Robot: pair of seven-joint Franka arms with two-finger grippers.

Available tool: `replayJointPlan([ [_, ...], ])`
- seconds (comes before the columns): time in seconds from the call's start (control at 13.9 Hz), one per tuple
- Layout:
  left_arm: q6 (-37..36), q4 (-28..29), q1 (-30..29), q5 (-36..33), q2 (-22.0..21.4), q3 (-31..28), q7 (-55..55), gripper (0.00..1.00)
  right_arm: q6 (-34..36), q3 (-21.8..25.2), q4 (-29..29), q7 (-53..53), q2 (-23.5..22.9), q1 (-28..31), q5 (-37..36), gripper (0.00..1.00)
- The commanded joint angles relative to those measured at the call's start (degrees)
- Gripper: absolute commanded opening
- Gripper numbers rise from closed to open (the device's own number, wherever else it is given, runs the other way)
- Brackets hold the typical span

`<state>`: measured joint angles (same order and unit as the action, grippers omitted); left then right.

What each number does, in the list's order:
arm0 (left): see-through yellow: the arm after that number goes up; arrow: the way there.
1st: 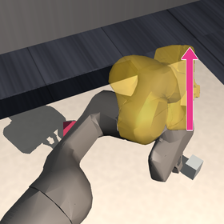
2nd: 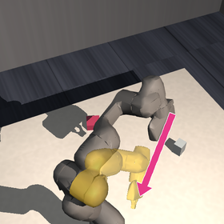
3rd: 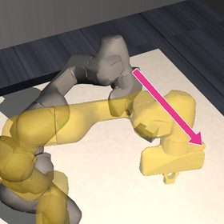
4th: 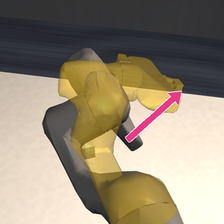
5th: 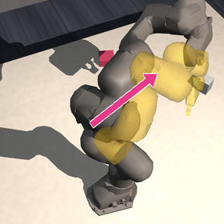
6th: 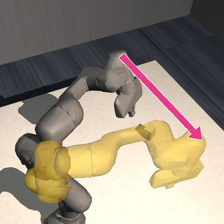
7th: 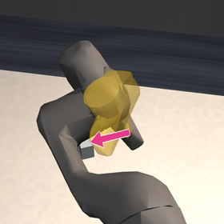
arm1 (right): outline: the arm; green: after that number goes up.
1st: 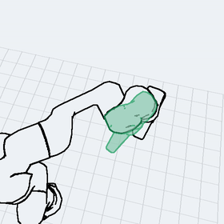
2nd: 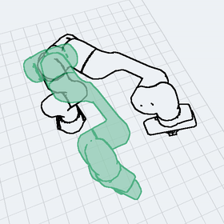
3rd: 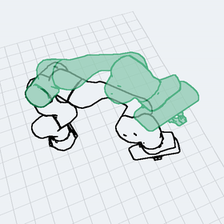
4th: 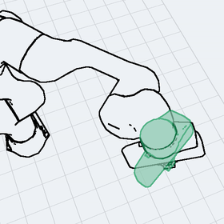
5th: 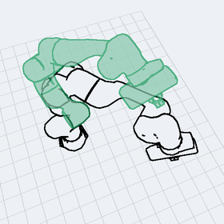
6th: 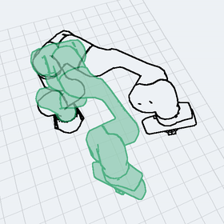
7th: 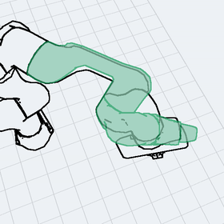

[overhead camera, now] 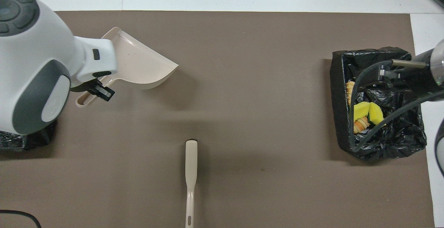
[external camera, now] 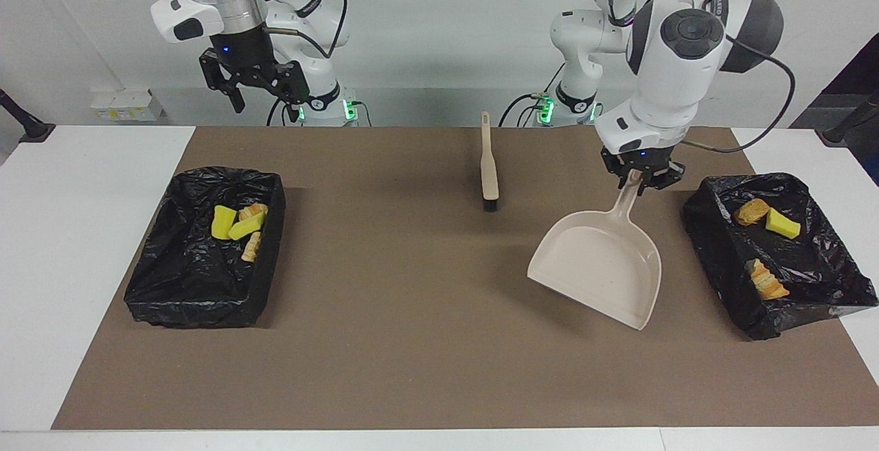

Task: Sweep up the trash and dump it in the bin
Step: 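Set the dustpan down at the table center with the left gripper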

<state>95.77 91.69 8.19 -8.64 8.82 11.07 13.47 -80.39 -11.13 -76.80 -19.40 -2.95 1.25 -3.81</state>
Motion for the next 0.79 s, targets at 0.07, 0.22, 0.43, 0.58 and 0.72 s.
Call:
replayJointPlan([
  [0.07, 12.5, 8.0, -0.2, 1.7, 1.3, 7.4, -16.3, 0.00, 1.6, 1.3, 0.7, 4.5, -0.2, 0.9, 0.6, 1.00],
  [0.22, 19.1, 9.9, 0.2, 1.7, 3.9, 10.4, -23.0, 0.00, 0.9, 1.4, -1.6, 6.6, 1.1, 1.3, 0.6, 1.00],
  [0.43, 25.8, 10.9, 3.3, 1.6, 7.6, 11.3, -32.7, 0.00, -0.3, 1.5, -6.4, 7.0, 3.9, 1.5, 0.6, 1.00],
  [0.58, 29.0, 13.8, 3.3, 1.7, 7.5, 11.5, -32.7, 0.00, -3.0, 1.4, -10.1, 7.1, 6.0, 1.6, 0.7, 1.00],
  [0.72, 31.3, 16.3, 3.4, 1.7, 7.2, 11.6, -33.1, 0.00, -4.2, 1.6, -12.4, 10.3, 7.4, 2.0, 4.0, 1.00],
])
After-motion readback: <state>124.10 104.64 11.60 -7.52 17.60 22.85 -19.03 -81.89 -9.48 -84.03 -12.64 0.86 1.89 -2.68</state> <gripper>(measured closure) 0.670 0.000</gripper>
